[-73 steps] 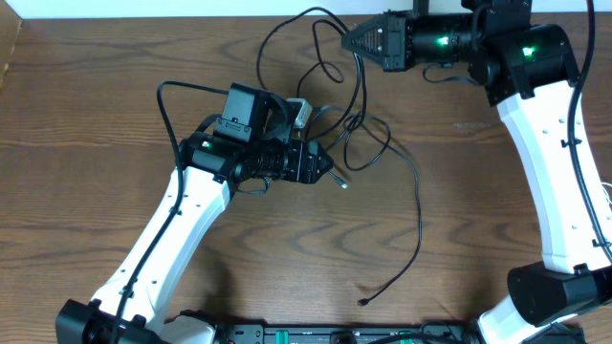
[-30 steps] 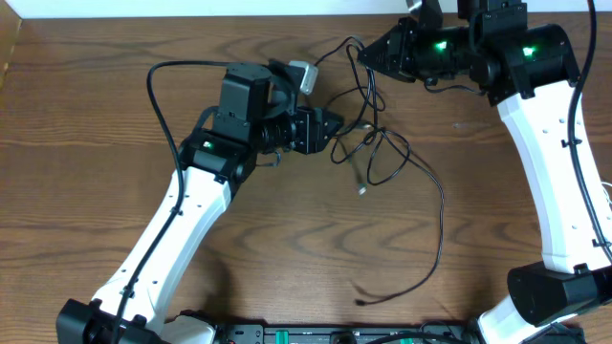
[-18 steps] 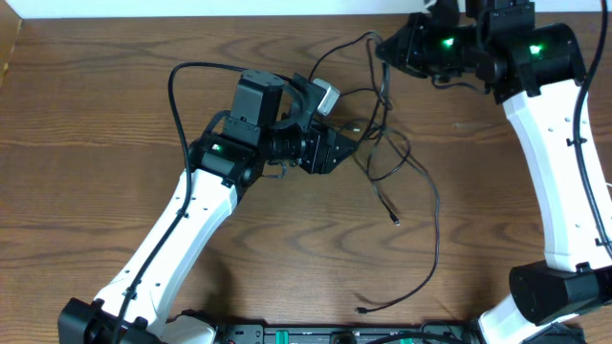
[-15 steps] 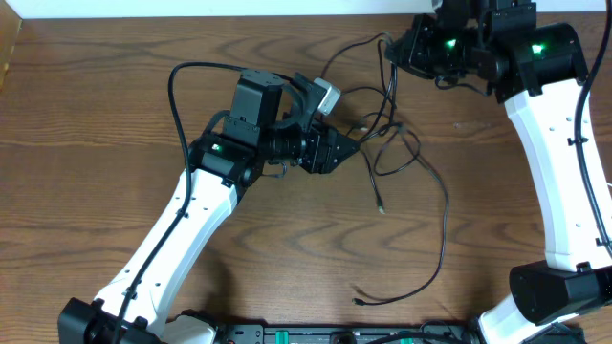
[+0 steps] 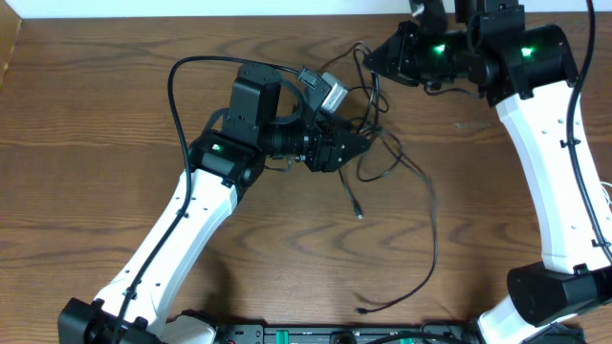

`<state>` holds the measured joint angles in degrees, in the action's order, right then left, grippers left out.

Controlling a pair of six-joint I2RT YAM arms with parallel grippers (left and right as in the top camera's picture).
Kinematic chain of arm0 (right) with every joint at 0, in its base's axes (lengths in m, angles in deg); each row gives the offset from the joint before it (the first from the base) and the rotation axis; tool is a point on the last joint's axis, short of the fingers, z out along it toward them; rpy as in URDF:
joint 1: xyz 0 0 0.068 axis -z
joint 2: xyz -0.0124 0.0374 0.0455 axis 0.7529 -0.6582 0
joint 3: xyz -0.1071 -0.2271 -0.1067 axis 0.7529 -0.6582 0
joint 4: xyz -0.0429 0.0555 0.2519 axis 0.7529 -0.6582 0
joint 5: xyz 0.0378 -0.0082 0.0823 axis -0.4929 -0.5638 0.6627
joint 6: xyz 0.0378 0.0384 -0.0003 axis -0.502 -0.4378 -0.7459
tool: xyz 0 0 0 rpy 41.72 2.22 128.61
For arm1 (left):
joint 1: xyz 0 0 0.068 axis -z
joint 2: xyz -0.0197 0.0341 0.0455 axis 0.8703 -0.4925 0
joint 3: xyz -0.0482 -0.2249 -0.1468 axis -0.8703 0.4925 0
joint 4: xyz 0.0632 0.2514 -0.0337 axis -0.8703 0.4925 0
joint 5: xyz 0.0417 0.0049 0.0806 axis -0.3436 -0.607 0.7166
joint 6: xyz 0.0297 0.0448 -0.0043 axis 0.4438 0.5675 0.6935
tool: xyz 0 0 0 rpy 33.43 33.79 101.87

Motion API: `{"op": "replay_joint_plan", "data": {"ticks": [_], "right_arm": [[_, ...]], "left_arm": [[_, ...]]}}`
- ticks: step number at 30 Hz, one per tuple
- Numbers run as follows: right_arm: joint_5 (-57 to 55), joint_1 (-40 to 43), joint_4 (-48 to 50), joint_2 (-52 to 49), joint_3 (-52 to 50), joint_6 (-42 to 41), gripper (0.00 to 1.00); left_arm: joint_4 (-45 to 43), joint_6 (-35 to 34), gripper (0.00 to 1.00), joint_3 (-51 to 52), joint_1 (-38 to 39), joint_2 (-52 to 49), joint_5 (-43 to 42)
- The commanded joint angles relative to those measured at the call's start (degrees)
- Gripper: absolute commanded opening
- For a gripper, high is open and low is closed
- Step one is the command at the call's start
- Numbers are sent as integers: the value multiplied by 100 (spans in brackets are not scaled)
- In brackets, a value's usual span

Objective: Untangle cables

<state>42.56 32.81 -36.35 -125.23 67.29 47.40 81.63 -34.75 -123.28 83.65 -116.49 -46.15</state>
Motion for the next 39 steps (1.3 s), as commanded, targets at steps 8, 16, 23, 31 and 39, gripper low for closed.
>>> {"op": "replay_joint_plan", "data": {"ticks": [8, 16, 23, 31, 39], "right_arm": [[555, -9, 232, -9, 63, -74, 1], [-2778, 70, -522, -9, 63, 251, 14], [-4387, 184, -1115, -11, 63, 815, 40], [-3989, 179, -1296, -146, -37, 1547, 62], [-2649, 157, -1314, -671, -284, 2323, 67]], "left_arm": [[-24, 269, 7, -50, 4, 39, -107], [452, 192, 7, -50, -398, 87, 531], [1174, 7, 7, -50, -1609, 640, 1659], [699, -1060, 7, -94, -3338, 2299, 2662], [997, -1615, 8, -92, -3884, 2481, 2638]]}}
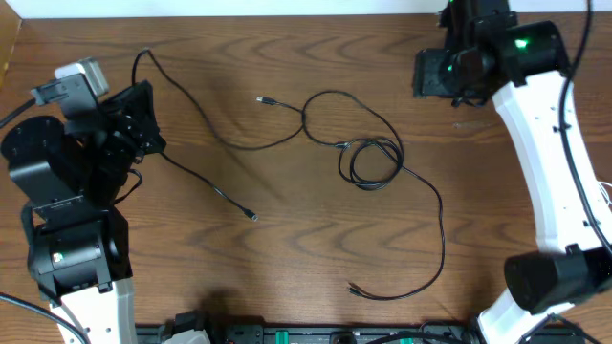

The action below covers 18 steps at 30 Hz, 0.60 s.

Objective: Untangle cables

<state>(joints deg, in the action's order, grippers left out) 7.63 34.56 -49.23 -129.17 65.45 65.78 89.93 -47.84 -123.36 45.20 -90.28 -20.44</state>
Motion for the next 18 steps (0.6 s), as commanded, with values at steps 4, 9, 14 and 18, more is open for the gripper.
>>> {"op": "replay_joint_plan", "data": {"ticks": [4, 9, 14, 18], "right_arm": [[2516, -192, 15, -756, -101, 1453, 71], [2798, -463, 155, -1340, -101, 44, 71], [2983, -885, 616, -1864, -101, -1261, 73], [2979, -1250, 964, -2203, -101, -1858, 73]], "left_arm": [[527, -446, 7, -83, -39, -514, -645], [529, -396, 8, -83, -39, -673, -726], [688, -332, 7, -83, -39, -682, -496], [807, -289, 7, -83, -39, -682, -380]]}}
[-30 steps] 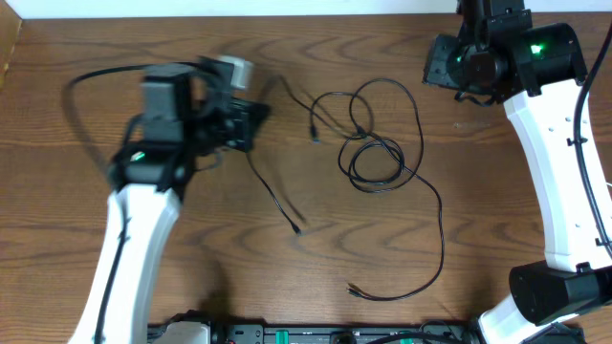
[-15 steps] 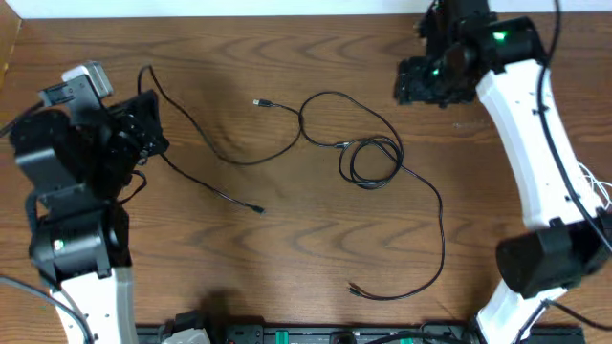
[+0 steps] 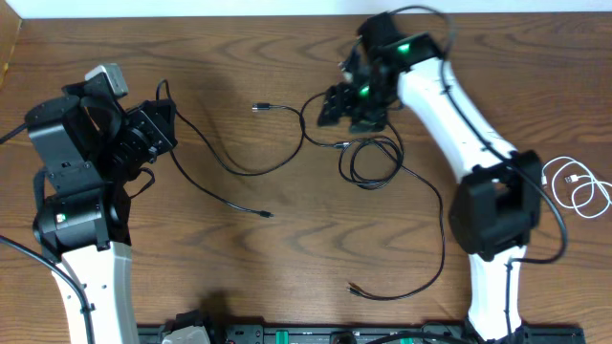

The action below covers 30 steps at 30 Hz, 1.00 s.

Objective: Untangle cables

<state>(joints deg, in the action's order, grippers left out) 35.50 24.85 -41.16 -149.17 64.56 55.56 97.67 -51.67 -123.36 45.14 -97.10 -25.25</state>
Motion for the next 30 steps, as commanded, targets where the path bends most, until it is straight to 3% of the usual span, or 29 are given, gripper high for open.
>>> {"op": "replay_joint_plan", "data": {"ticks": [1, 6, 13, 23, 24, 25, 27, 28, 30], "right_arm": [[190, -352, 240, -267, -11, -966, 73], [111, -715, 730, -697, -11, -1967, 77], [83, -1043, 1281, -1106, -11, -2472, 78], [-339, -1095, 1926, -1141, -11, -3392, 80], [-352, -1095, 2024, -1141, -13, -3560, 78], [-343, -1099, 2168, -1141, -11, -3595, 63], [-293, -1099, 2363, -1141, -11, -3617, 17], [-70, -1091, 2579, -1139, -11, -3504, 1], [256, -1038, 2791, -1130, 0, -2643, 1]], "left_arm": [[35, 94, 8, -83, -33, 0, 101], [42, 94, 7, -83, -33, 0, 101], [-348, 278, 8, -227, -46, 79, 118], [-776, -437, 7, -472, -44, 385, -269], [-782, -474, 7, -472, -44, 411, -273], [-789, -470, 7, -472, -44, 437, -269], [-785, -468, 7, -472, -44, 452, -269], [-739, -450, 8, -472, -44, 442, -243], [-614, -328, 7, -472, -44, 363, -245]]}}
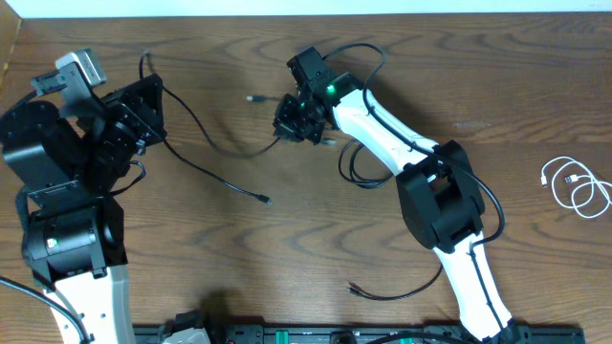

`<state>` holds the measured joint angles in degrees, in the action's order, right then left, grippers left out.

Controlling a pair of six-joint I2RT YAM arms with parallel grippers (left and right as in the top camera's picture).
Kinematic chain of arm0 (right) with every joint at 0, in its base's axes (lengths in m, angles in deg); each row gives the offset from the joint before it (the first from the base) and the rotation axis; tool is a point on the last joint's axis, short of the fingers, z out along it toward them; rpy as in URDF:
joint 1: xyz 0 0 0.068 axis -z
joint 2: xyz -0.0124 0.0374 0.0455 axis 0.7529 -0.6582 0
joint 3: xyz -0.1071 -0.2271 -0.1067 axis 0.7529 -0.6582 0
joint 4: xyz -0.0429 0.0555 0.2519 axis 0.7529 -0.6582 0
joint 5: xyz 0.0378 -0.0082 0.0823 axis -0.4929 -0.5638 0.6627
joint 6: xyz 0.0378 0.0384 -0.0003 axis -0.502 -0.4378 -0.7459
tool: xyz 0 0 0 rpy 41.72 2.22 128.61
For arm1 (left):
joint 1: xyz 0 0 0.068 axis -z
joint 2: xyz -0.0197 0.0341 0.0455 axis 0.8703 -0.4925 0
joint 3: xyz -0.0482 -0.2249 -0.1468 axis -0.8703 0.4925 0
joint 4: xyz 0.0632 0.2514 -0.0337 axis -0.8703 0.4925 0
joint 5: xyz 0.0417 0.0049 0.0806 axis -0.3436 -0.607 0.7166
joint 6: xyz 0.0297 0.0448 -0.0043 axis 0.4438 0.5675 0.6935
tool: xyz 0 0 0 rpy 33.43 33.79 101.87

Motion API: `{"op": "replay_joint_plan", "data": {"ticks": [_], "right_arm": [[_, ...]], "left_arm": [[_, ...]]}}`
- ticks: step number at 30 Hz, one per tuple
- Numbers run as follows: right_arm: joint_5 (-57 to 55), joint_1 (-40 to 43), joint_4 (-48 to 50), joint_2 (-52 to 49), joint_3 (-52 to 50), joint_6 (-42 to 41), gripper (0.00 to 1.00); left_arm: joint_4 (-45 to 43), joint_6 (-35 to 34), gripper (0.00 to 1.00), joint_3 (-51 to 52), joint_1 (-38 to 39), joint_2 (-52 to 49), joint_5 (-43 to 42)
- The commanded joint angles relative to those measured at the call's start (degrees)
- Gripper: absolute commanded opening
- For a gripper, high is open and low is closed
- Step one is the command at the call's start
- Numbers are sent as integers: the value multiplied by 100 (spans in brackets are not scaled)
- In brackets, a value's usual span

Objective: Untangle cables

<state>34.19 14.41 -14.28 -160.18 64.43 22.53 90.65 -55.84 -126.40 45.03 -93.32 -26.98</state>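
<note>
Black cables lie tangled across the table's middle. My left gripper (145,107) at the far left is shut on one black cable (215,145). A strand of that cable ends in a plug (264,199). Another strand sags rightward to my right gripper (293,120), which looks shut on the cable beside a loose plug (251,97). A small coil (368,164) lies under the right forearm. From the coil a long tail (442,250) curves down to a plug (353,286) near the front edge.
A coiled white cable (572,186) lies at the far right edge. The right arm's base link (442,205) stands over the middle right of the wooden table (287,258). A rail runs along the front edge.
My right gripper has shifted left and slightly down, from above the coil to the cable loop beside the upper plug. The left gripper has tilted and risen slightly with its cable.
Both grippers were close together over a cable knot at the top middle. Then the left arm was at the far left holding a cable, with the right arm at the top right and the cables spread out. The right gripper then reached the loop, and now sits further left.
</note>
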Motion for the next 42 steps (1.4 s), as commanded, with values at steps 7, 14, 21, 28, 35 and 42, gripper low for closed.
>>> {"op": "replay_joint_plan", "data": {"ticks": [7, 14, 21, 28, 35, 42], "right_arm": [[-11, 212, -575, 603, 68, 2765, 1], [-409, 444, -1591, 2061, 68, 4483, 1], [79, 151, -3180, 2293, 63, 5370, 1], [376, -221, -3018, 2275, 50, 5370, 3], [1266, -232, -2575, 2275, 50, 5257, 11], [444, -232, -2000, 2275, 50, 4323, 11]], "left_arm": [[1071, 236, 7, -162, 7, -778, -81], [1513, 516, 8, -162, 1016, -1856, -96], [638, 507, 8, -162, 2188, -2356, -92], [-188, -640, 8, -162, 2444, -2350, -96], [-216, -2345, 8, -162, 2444, -2350, 328], [-138, -3672, 7, -162, 2439, -2350, 800]]}}
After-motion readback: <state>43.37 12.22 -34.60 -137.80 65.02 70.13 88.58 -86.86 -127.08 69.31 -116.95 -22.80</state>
